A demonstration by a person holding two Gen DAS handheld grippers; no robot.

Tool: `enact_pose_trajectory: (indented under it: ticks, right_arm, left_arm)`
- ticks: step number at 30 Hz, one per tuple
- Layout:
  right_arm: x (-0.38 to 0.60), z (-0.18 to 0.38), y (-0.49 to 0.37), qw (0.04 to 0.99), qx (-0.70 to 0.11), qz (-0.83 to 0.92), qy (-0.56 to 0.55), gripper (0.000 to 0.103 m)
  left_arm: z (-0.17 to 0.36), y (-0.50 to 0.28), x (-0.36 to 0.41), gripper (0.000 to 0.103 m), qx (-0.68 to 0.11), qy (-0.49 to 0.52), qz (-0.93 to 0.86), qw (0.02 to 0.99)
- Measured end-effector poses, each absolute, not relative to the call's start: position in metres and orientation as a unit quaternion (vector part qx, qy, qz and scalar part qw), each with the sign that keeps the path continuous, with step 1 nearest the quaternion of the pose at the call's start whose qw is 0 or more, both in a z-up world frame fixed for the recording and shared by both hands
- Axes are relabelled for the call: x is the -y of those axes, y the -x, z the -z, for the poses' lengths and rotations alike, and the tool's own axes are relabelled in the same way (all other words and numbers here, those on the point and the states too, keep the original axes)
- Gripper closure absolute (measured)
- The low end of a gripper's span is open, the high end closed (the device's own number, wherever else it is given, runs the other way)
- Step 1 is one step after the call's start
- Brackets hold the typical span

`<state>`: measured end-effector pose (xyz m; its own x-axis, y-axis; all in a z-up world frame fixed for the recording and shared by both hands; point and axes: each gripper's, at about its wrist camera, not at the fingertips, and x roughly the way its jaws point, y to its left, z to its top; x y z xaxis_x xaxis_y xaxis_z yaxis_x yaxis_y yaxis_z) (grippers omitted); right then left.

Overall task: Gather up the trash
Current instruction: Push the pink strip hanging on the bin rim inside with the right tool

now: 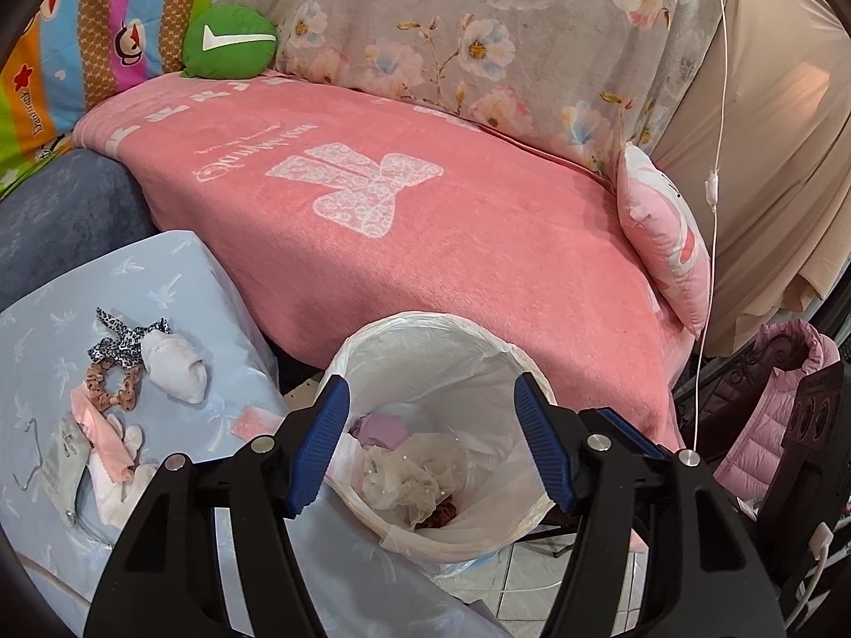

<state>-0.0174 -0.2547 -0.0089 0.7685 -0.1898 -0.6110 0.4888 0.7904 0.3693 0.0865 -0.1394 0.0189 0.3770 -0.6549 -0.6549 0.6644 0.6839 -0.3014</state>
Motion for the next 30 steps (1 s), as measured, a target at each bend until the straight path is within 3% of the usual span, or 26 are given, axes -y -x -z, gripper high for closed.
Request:
enact_pose_trajectory:
  ticks: [8, 10, 12, 16, 25, 30]
  right_arm:
    - [0.257, 0.020, 0.021, 0.898, -0.302, 0.187, -0.259, 0.086]
    - [0.257, 0.024, 0.020, 0.897, -0.309, 0.182, -0.260, 0.085]
    - [0.254, 0.028, 0.017, 0.897, -0.316, 0.173, -0.257, 0.082]
    - [0.243, 0.036, 0.003, 0.898, -0.332, 0.151, -0.247, 0.080]
    - [0.204, 0.071, -0.053, 0.892, -0.372, 0.090, -0.240, 0.068]
    - [0.196, 0.096, -0.082, 0.883, -0.396, 0.088, -0.235, 0.067]
  left_arm:
    - [-0.028, -0.086, 0.153, 0.041, -0.382, -0.037, 0.413, 0.826]
    - [-0.030, -0.085, 0.152, 0.039, -0.379, -0.035, 0.415, 0.826]
    - [-0.031, -0.084, 0.147, 0.028, -0.374, -0.035, 0.410, 0.831]
    - [-0.032, -0.083, 0.132, 0.026, -0.357, -0.041, 0.384, 0.851]
    - [-0.004, -0.101, 0.081, 0.021, -0.373, -0.048, 0.297, 0.878]
    - [0.014, -0.117, 0.050, 0.020, -0.389, -0.042, 0.247, 0.886]
